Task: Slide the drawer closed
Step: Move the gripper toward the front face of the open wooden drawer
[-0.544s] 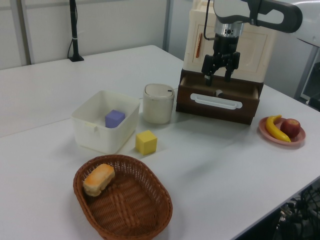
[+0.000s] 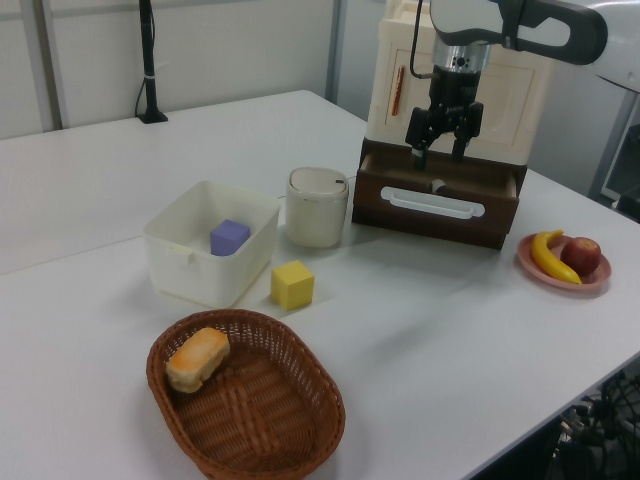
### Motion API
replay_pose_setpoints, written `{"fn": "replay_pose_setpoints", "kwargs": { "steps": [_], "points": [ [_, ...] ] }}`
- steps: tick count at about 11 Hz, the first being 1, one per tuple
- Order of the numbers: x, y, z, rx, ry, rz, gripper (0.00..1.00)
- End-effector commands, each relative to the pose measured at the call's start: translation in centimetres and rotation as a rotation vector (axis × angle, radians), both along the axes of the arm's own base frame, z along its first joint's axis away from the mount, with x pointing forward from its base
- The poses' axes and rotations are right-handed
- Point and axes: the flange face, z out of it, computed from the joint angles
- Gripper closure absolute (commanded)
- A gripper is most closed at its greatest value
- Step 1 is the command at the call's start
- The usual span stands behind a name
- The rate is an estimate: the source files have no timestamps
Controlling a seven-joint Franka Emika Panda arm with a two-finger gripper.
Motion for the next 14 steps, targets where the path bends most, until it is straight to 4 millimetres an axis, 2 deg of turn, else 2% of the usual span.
{"fn": "replay_pose_setpoints", "kwargs": {
  "steps": [1,3,4,5,6,7,9,10,12,14],
  "points": [
    [-0.7,0.2,0.5,0.024,0.0,-0.016,0.0],
    [-0.7,0.3,0.1,0.025,0.007,-0.007,0.14],
    [-0.7,0.3,-0.1,0.024,0.011,0.002,0.27],
    [-0.7,0.3,-0.1,0.026,0.011,0.005,0.48],
    [-0.7,0.3,-0.2,0.026,0.013,0.004,0.65],
    [-0.5,0.6,-0.4,0.025,0.018,-0.007,0.76],
    [-0.2,0.7,-1.2,0.022,0.033,-0.076,0.88],
    [-0.1,1.1,-2.5,0.017,0.06,-0.125,0.98],
    [0.0,1.3,-5.6,0.002,0.106,-0.254,1.0],
    [0.8,1.1,-9.2,-0.019,0.071,-0.44,1.0]
  ]
}}
